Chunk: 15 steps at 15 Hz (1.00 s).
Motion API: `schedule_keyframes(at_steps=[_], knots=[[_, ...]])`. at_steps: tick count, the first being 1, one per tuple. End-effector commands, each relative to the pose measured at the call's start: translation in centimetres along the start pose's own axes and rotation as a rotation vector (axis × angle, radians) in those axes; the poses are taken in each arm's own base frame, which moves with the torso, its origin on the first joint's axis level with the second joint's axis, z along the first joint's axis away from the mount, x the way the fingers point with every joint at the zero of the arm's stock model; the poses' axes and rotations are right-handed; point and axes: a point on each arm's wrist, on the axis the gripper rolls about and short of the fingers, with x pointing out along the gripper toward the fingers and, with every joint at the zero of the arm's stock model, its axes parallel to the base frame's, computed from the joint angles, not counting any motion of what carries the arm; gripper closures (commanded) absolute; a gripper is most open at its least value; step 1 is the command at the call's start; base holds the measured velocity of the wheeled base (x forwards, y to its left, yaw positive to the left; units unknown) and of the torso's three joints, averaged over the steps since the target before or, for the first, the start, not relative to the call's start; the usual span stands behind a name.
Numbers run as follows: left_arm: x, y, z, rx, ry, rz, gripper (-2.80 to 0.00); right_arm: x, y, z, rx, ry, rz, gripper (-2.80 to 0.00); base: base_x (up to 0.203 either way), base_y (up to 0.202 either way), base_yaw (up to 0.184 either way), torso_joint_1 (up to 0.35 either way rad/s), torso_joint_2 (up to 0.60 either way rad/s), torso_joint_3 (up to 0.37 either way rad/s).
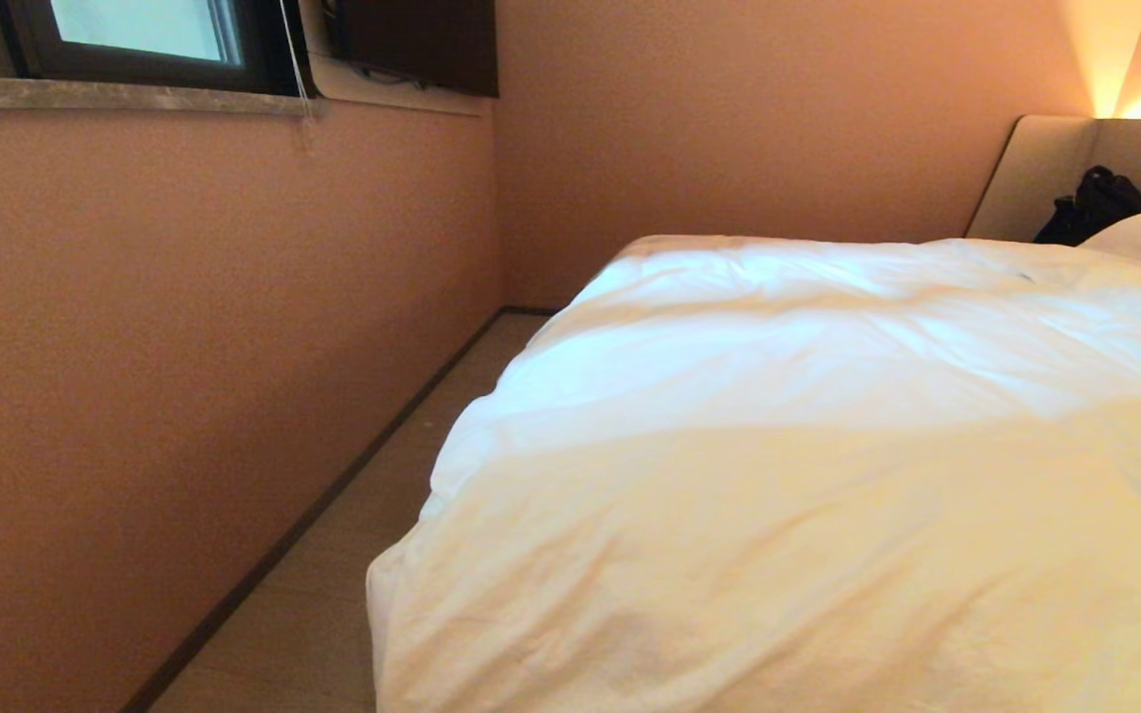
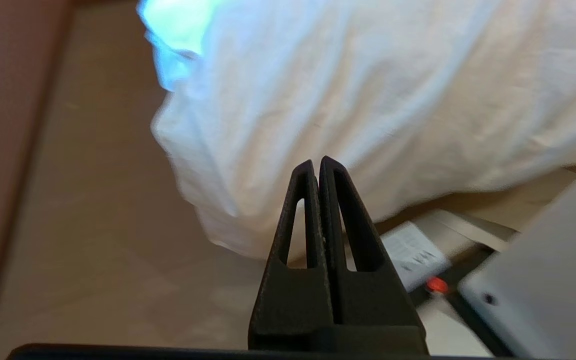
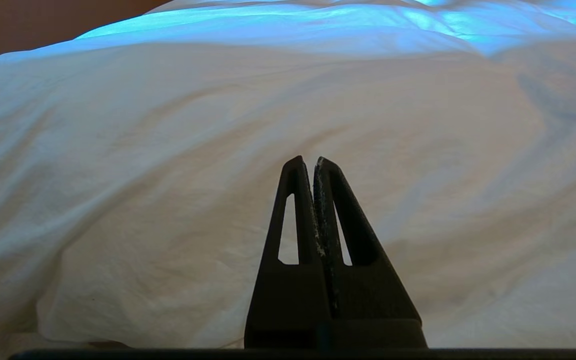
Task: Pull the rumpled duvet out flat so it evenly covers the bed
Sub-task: Flatten the corners of the folded blanket
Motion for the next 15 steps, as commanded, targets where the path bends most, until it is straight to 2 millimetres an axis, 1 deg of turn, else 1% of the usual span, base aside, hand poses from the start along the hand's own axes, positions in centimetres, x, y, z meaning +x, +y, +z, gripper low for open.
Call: schedule_keyframes(at_steps=[1, 5, 7, 8, 13, 15], knots=[[-0.61, -0.43, -1.09, 0.039, -0.066, 0.033, 0.0, 0.0, 0.0, 0.0, 0.0, -0.001, 0.001, 0.0, 0.0, 0.0, 0.0, 0.0, 0.0, 0.0], [-0.67, -0.31, -1.28, 0.005, -0.072, 0.105, 0.0, 0.0, 0.0, 0.0, 0.0, -0.001, 0.001, 0.0, 0.0, 0.0, 0.0, 0.0, 0.0, 0.0], [-1.13, -0.52, -1.54, -0.013, -0.123, 0.144, 0.0, 0.0, 0.0, 0.0, 0.0, -0.001, 0.001, 0.0, 0.0, 0.0, 0.0, 0.0, 0.0, 0.0], [-1.3, -0.55, -1.68, -0.021, -0.145, 0.182, 0.0, 0.0, 0.0, 0.0, 0.0, -0.001, 0.001, 0.0, 0.0, 0.0, 0.0, 0.0, 0.0, 0.0], [-1.29, -0.11, -2.01, -0.046, -0.139, 0.365, 0.0, 0.0, 0.0, 0.0, 0.0, -0.001, 0.001, 0.0, 0.0, 0.0, 0.0, 0.0, 0.0, 0.0], [-1.29, -0.11, -2.0, -0.058, -0.142, 0.366, 0.0, 0.0, 0.0, 0.0, 0.0, -0.001, 0.001, 0.0, 0.0, 0.0, 0.0, 0.0, 0.0, 0.0]])
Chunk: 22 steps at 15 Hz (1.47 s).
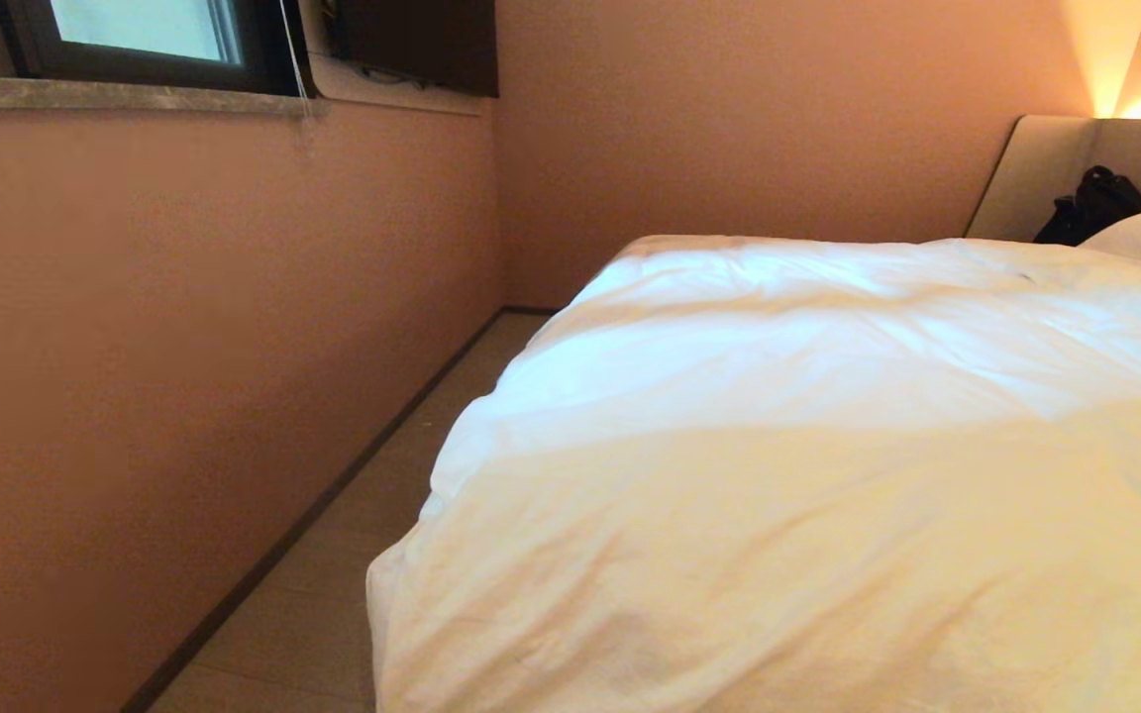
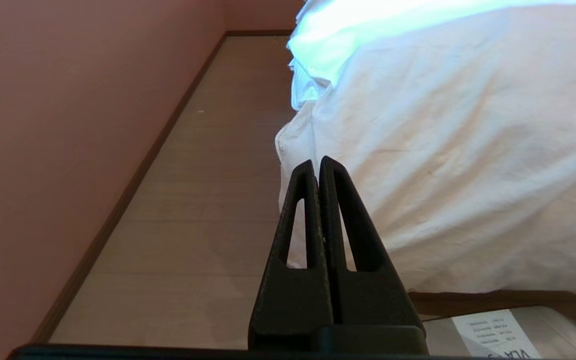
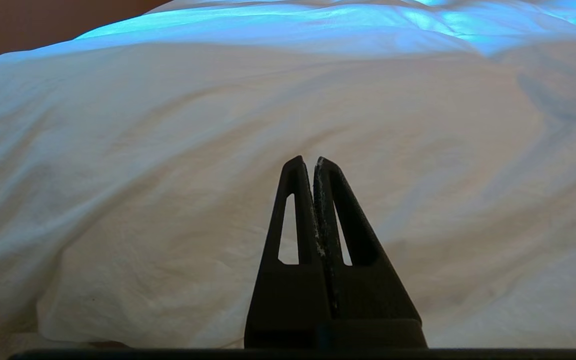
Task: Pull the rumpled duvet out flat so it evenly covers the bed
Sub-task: Flatten the corners of the folded blanket
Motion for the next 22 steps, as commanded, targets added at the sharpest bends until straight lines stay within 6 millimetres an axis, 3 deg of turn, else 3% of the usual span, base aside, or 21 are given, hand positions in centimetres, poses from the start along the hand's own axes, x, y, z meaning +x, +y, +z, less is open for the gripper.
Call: schedule_keyframes(at_steps=[1, 22], knots=[[0.0, 0.0, 0.0, -0.023, 0.0, 0.0, 0.0, 0.0, 0.0, 0.0, -0.001, 0.0, 0.001, 0.0, 0.0, 0.0, 0.0, 0.0, 0.0, 0.0], [0.8, 0.5, -1.4, 0.114, -0.016, 0.151, 0.0, 0.0, 0.0, 0.0, -0.001, 0.0, 0.001, 0.0, 0.0, 0.0, 0.0, 0.0, 0.0, 0.0]])
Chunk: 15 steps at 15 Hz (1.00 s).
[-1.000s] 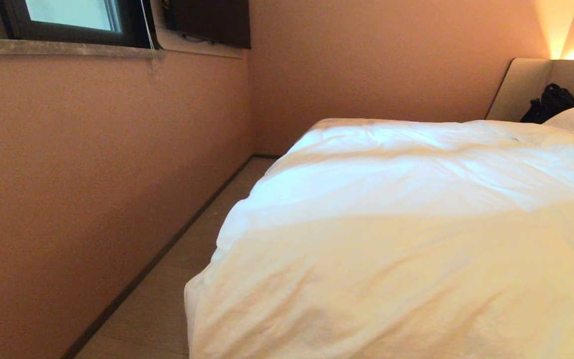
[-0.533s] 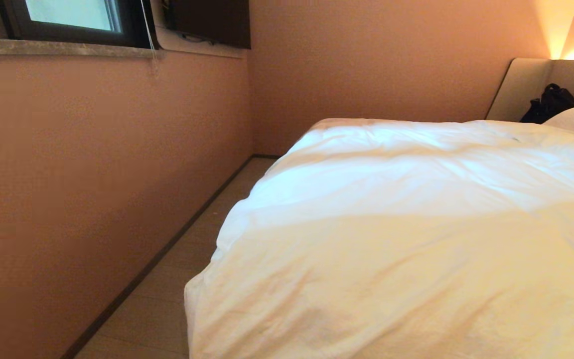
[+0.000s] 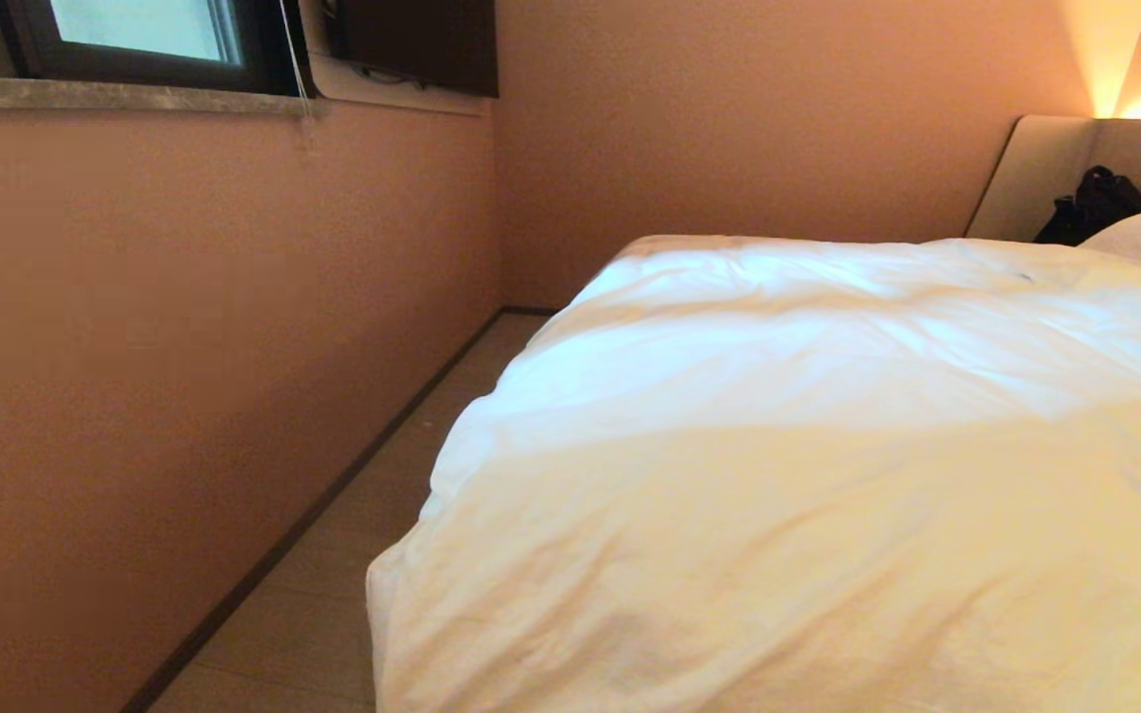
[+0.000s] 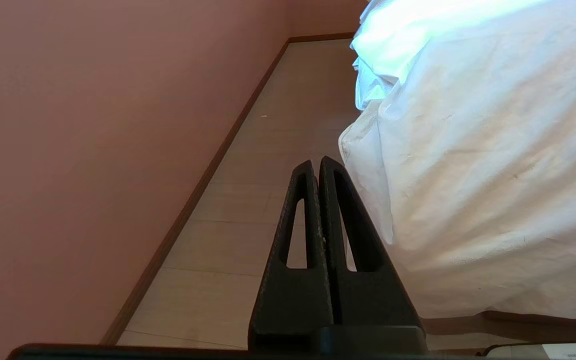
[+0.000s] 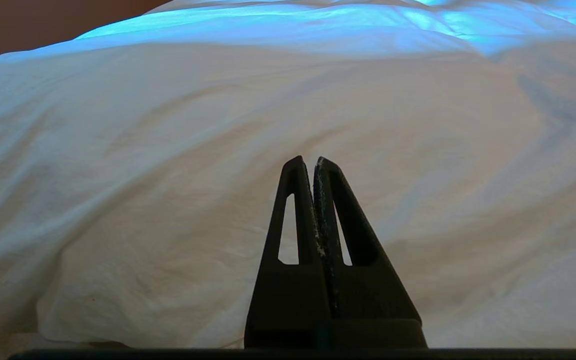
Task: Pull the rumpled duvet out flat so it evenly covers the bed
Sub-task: Flatten the corners of the folded blanket
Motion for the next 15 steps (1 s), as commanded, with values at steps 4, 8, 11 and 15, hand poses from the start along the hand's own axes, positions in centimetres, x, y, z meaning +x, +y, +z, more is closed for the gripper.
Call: schedule_keyframes(at_steps=[4, 8, 11, 15], knots=[[0.0, -0.01, 0.0, 0.0, -0.001, -0.005, 0.0, 0.0, 0.0, 0.0, 0.0, -0.001, 0.001, 0.0, 0.0, 0.0, 0.0, 0.0, 0.0, 0.0], [0.0, -0.02, 0.0, 0.0, -0.001, -0.008, 0.0, 0.0, 0.0, 0.0, 0.0, -0.001, 0.001, 0.0, 0.0, 0.0, 0.0, 0.0, 0.0, 0.0], [0.0, -0.03, -0.02, 0.0, 0.0, -0.01, 0.0, 0.0, 0.0, 0.0, 0.0, -0.001, 0.001, 0.0, 0.0, 0.0, 0.0, 0.0, 0.0, 0.0], [0.0, -0.03, 0.0, 0.0, -0.001, -0.011, 0.0, 0.0, 0.0, 0.0, 0.0, -0.001, 0.001, 0.0, 0.0, 0.0, 0.0, 0.0, 0.0, 0.0]])
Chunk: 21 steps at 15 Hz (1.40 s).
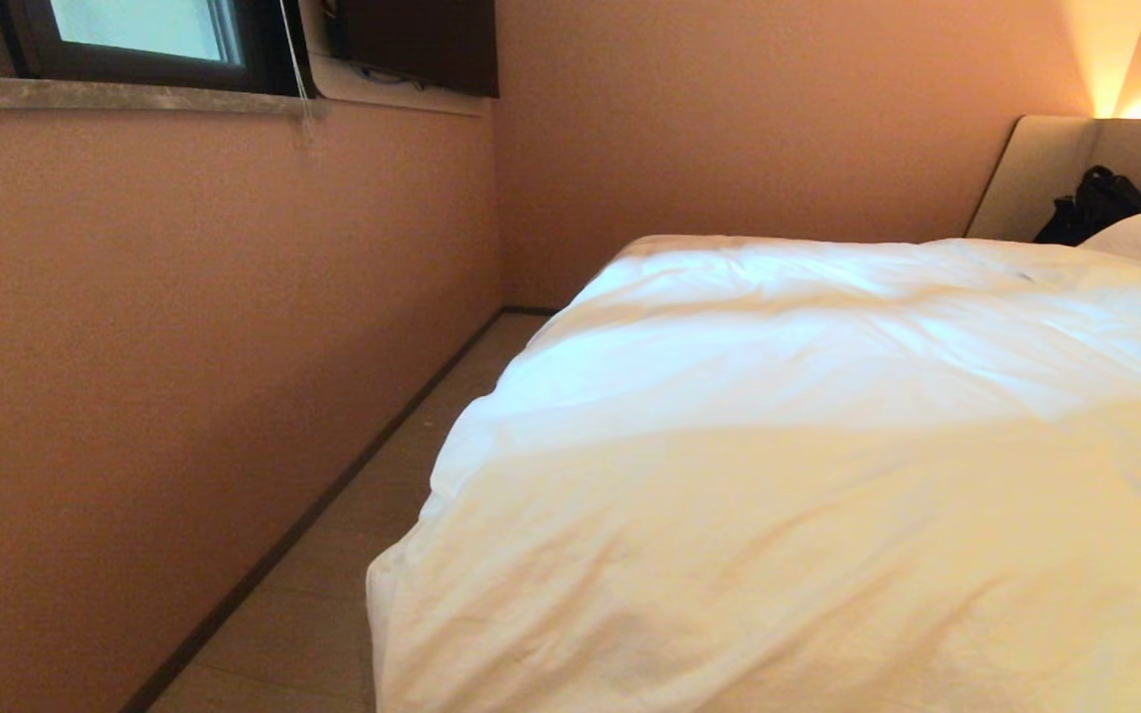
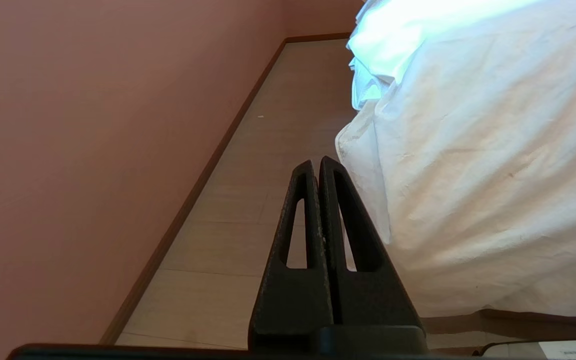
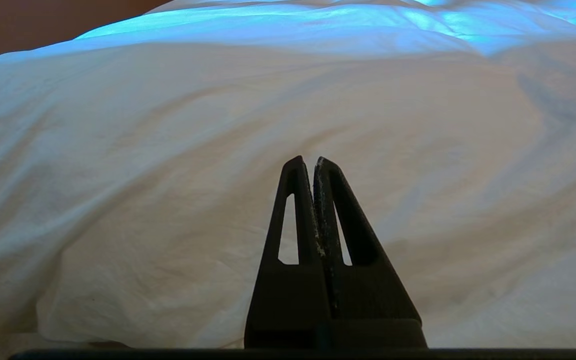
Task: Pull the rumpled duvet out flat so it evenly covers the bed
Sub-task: Flatten the corners of the folded blanket
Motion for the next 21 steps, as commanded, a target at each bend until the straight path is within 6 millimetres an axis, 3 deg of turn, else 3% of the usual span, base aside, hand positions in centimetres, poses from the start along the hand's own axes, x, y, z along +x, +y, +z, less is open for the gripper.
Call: schedule_keyframes(at_steps=[1, 21], knots=[[0.0, 0.0, -0.02, 0.001, 0.001, 0.0, 0.0, 0.0, 0.0, 0.0, 0.0, -0.001, 0.001, 0.0, 0.0, 0.0, 0.0, 0.0, 0.0, 0.0], [0.01, -0.01, 0.0, 0.0, 0.001, -0.002, 0.0, 0.0, 0.0, 0.0, 0.0, -0.001, 0.001, 0.0, 0.0, 0.0, 0.0, 0.0, 0.0, 0.0]])
